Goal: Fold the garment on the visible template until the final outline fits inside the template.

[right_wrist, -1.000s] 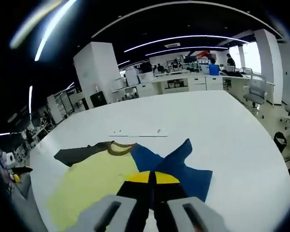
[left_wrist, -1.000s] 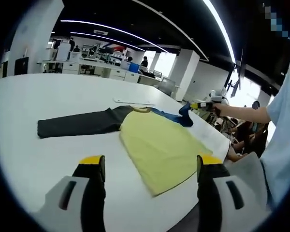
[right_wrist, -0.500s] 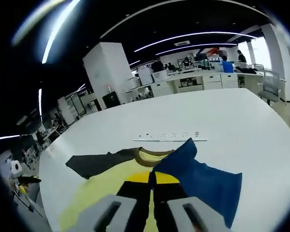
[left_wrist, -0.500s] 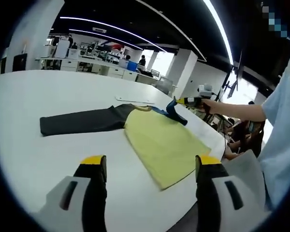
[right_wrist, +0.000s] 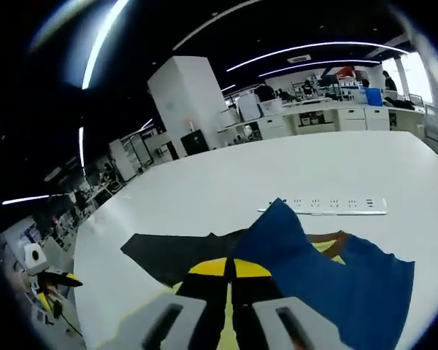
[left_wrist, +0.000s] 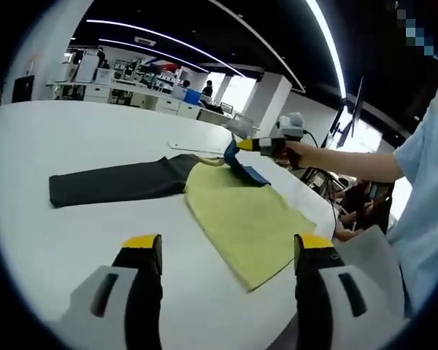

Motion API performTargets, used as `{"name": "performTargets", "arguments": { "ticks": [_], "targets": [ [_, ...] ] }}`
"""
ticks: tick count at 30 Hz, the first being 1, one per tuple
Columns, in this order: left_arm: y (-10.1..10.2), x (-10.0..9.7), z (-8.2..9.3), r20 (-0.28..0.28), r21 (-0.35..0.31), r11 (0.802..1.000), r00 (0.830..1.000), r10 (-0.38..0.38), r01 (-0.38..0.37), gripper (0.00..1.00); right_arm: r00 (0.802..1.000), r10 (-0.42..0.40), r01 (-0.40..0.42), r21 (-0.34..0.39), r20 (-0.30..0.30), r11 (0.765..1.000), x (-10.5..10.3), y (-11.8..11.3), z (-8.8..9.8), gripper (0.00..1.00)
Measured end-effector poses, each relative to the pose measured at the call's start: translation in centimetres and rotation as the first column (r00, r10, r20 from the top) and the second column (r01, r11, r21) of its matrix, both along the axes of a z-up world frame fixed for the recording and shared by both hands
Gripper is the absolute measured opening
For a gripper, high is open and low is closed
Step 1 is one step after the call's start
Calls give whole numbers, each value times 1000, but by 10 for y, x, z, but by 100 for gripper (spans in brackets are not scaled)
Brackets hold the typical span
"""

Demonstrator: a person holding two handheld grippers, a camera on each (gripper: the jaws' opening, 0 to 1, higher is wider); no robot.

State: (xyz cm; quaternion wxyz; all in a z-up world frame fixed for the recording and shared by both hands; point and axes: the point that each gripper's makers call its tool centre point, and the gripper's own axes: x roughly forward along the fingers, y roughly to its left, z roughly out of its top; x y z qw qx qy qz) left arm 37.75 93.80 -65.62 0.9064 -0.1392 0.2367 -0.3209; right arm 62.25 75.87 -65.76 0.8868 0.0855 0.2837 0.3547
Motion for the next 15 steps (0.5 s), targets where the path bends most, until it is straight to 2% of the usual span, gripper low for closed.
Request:
{"name": "performTargets", "arguments": {
  "ticks": [11,15],
  "targets": [
    [0,-3,-10,-17,-22,1000,1000,14,-14,69,999,30,-29,42,-25,999,-4,43,-4,0],
    [-1,-6,-13,-26,-31,999,999,23,-23,69,997,67,-67,4,-38,998,-9,60,-20,0]
  ]
}}
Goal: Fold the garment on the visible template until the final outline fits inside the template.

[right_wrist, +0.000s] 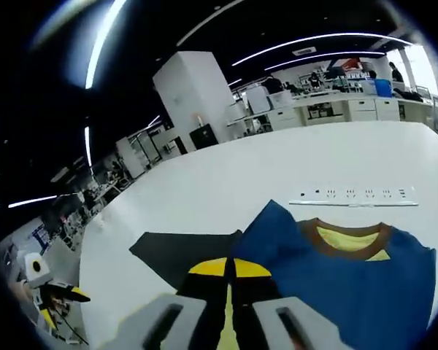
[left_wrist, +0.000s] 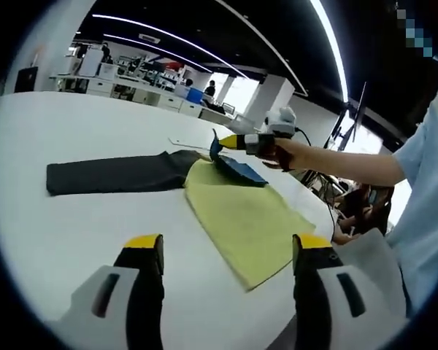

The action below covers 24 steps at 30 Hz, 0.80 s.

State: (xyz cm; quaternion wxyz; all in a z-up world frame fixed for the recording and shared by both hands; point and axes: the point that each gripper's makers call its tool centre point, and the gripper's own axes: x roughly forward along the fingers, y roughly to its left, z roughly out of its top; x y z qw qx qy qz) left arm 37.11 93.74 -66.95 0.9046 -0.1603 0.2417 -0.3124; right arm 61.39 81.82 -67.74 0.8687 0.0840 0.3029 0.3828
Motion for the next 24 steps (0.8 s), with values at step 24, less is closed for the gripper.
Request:
{"name": "performTargets", "arguments": {
  "ticks": [24],
  "targets": [
    [23,-10,-15,-35,-47,994,994,99,-100,67,995,77,-80,-55,-61,995,-13,32,-45,0]
  ]
}}
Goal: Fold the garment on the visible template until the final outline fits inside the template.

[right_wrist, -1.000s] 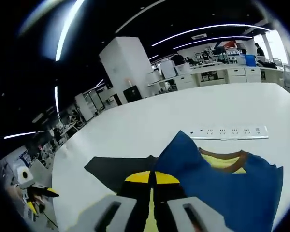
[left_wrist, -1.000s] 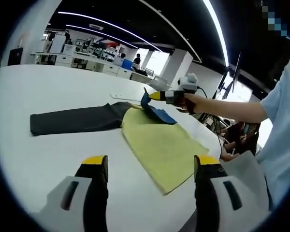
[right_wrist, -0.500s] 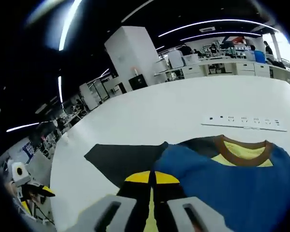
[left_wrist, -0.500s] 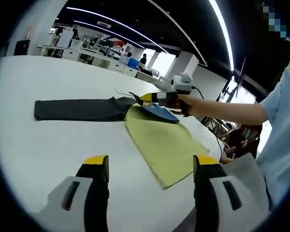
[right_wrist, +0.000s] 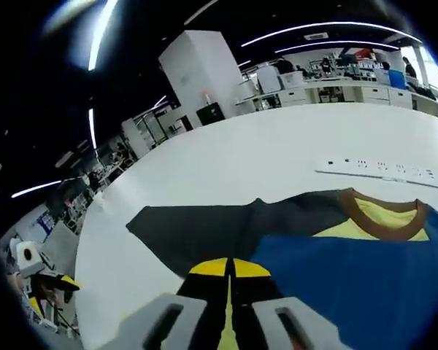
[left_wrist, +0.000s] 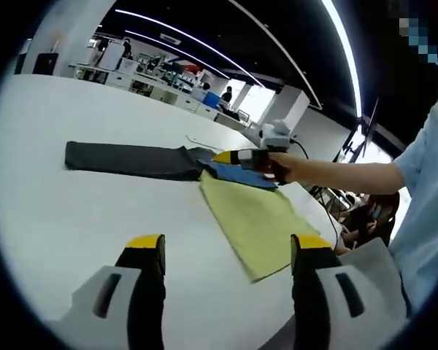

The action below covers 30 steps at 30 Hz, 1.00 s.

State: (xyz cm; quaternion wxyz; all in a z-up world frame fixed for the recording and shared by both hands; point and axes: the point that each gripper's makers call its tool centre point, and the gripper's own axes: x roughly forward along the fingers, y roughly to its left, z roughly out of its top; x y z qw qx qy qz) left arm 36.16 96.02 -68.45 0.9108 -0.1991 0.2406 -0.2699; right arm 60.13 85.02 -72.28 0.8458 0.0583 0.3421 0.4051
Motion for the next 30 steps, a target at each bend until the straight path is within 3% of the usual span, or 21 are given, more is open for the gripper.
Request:
{"name": "performTargets", "arguments": {
  "ticks": [7,11,17,20,21,22,25,30],
  "targets": [
    [-1,4,4,12,5,1000,1000,2,-2,69,997,9,-10,1,83,1000,1,-11,12,0],
    [-2,6,7,20,6,1000,1000,-1,1,70,996,0,-3,35,84,999,-3,-23,21,15],
    [-4,10,11,35,13,1000,999,-5,5,73,993,6,-11,41,115,999,-11,-48,32,46],
    [-6,12,13,41,14,1000,999,-12,12,73,993,21,-25,30,120,999,-19,-57,32,78],
    [-7,13,14,44,16,1000,999,-16,15,73,991,24,-28,27,132,999,-22,-60,32,95],
    [-8,14,15,44,19,1000,999,-19,18,73,991,27,-30,23,135,999,-24,-63,32,100],
    [-9,16,17,50,28,999,998,-28,27,72,989,57,-53,-32,136,998,-34,-75,28,100],
    [-13,19,21,59,33,999,997,-42,40,72,987,49,-44,-36,155,998,-38,-88,30,100]
  ]
}}
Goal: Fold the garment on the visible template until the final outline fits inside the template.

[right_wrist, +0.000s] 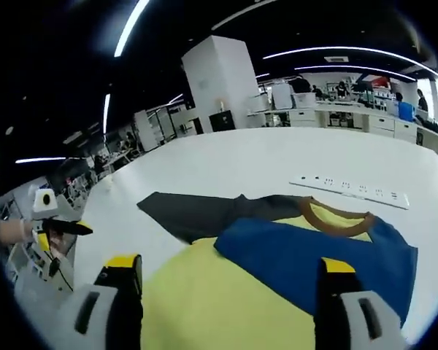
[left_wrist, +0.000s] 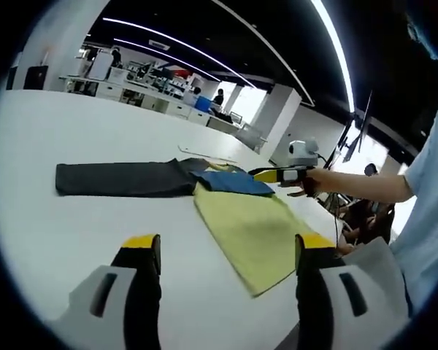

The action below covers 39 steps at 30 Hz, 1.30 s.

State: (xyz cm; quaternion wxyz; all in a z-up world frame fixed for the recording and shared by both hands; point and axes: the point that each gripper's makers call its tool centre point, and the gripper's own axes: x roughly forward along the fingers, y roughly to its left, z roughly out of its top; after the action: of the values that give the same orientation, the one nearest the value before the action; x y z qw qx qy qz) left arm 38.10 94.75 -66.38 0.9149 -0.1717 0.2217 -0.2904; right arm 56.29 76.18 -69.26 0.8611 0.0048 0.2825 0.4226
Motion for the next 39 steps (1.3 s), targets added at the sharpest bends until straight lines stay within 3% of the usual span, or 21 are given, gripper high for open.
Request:
{"name": "performTargets", "arguments": {
  "ticks": [12,17,24,32,39],
  "targets": [
    [2,15,2,11,41,999,1000,-13,13,71,999,-51,51,1,14,999,0,-32,13,100],
    [11,27,-2,16,52,999,1000,15,-16,70,997,-70,70,9,24,998,-14,-52,23,100],
    [12,35,-6,7,67,998,1000,-3,3,71,994,-101,101,-16,45,995,-36,-88,28,100],
    [16,45,-7,-5,105,994,999,-37,37,71,985,-170,171,-50,25,984,-63,-133,16,100],
    [19,54,-6,-8,122,991,999,-54,54,70,972,-233,233,-37,7,972,-78,-159,10,100]
  ]
}}
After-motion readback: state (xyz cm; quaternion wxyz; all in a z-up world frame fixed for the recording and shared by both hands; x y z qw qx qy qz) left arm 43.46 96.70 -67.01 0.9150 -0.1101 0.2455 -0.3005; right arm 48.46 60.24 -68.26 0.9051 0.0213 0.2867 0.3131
